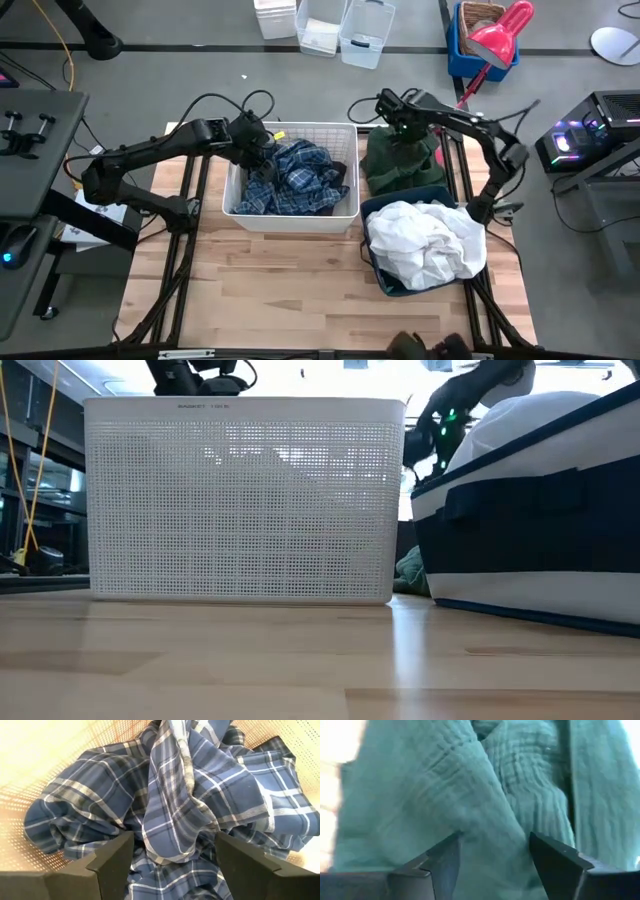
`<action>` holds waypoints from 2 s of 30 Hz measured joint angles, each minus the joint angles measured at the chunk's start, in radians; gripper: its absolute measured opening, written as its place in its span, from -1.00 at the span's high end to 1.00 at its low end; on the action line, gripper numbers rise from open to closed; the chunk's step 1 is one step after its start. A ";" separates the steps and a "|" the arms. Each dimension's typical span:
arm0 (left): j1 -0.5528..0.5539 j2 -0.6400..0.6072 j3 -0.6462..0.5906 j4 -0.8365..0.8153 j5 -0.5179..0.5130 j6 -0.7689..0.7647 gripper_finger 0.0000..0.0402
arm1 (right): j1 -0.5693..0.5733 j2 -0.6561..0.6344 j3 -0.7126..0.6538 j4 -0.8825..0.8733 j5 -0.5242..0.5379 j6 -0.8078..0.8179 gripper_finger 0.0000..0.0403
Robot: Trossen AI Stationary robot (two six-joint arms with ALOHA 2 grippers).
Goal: Sort clothes
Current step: Put the green shirt into the white bin
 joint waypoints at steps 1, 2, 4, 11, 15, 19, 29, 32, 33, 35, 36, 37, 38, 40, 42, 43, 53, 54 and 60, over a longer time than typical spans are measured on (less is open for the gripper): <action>0.000 0.000 0.000 0.000 -0.001 -0.013 -0.33 | -0.009 0.022 0.000 0.006 -0.001 -0.023 -0.15; 0.000 0.000 0.000 0.000 -0.002 -0.021 -0.33 | -0.016 0.046 0.000 0.012 -0.005 -0.036 -0.15; 0.000 0.000 0.000 -0.001 -0.003 -0.032 -0.33 | -0.023 0.096 0.000 0.028 -0.034 -0.049 -0.15; 0.000 0.000 0.000 -0.001 -0.007 -0.043 -0.33 | 0.008 0.303 0.005 0.057 -0.193 0.010 -0.15; 0.000 0.000 0.000 -0.001 -0.007 -0.052 -0.33 | 0.052 0.404 0.006 0.062 -0.311 0.029 -0.15; 0.001 -0.001 0.000 -0.001 -0.007 -0.050 -0.33 | 0.104 0.440 0.014 0.053 -0.329 0.002 -0.14; 0.002 -0.007 0.000 0.006 -0.007 0.000 -0.33 | 0.155 0.431 0.014 0.013 -0.254 -0.075 0.88; 0.006 -0.032 0.000 0.030 -0.006 0.034 -0.33 | 0.170 0.354 0.016 -0.019 -0.209 -0.091 0.92; 0.007 -0.043 0.001 0.045 -0.006 0.040 -0.33 | 0.176 0.320 0.017 -0.030 -0.200 -0.088 0.92; 0.013 -0.072 0.001 0.072 -0.004 0.046 -0.33 | 0.182 0.211 0.040 -0.045 -0.184 -0.063 0.93; 0.016 -0.087 0.001 0.087 -0.003 0.046 -0.33 | 0.184 0.155 0.051 -0.049 -0.182 -0.048 0.93; 0.020 -0.104 0.001 0.102 -0.003 0.046 -0.33 | 0.185 0.107 0.056 -0.057 -0.181 -0.032 0.93; 0.023 -0.120 0.001 0.116 -0.003 0.046 -0.33 | 0.185 0.063 0.057 -0.061 -0.180 -0.012 0.93; 0.028 -0.149 0.001 0.131 -0.002 0.047 -0.33 | 0.188 -0.012 0.063 -0.062 -0.181 0.033 0.93; 0.033 -0.179 0.001 0.156 -0.003 0.050 -0.33 | 0.190 -0.104 0.089 -0.047 -0.182 0.071 0.93; 0.035 -0.193 0.001 0.168 -0.002 0.061 -0.33 | 0.192 -0.151 0.101 -0.038 -0.185 0.091 0.93; 0.035 -0.314 0.001 0.428 -0.026 0.161 -0.33 | 0.320 -0.389 0.205 0.614 -0.226 0.184 0.93; 0.035 -0.322 0.001 0.456 -0.026 0.175 -0.33 | 0.340 -0.387 0.207 0.707 -0.237 0.184 0.93; 0.035 -0.355 0.001 0.590 -0.029 0.215 -0.33 | 0.472 -0.333 0.214 1.147 -0.307 0.165 0.93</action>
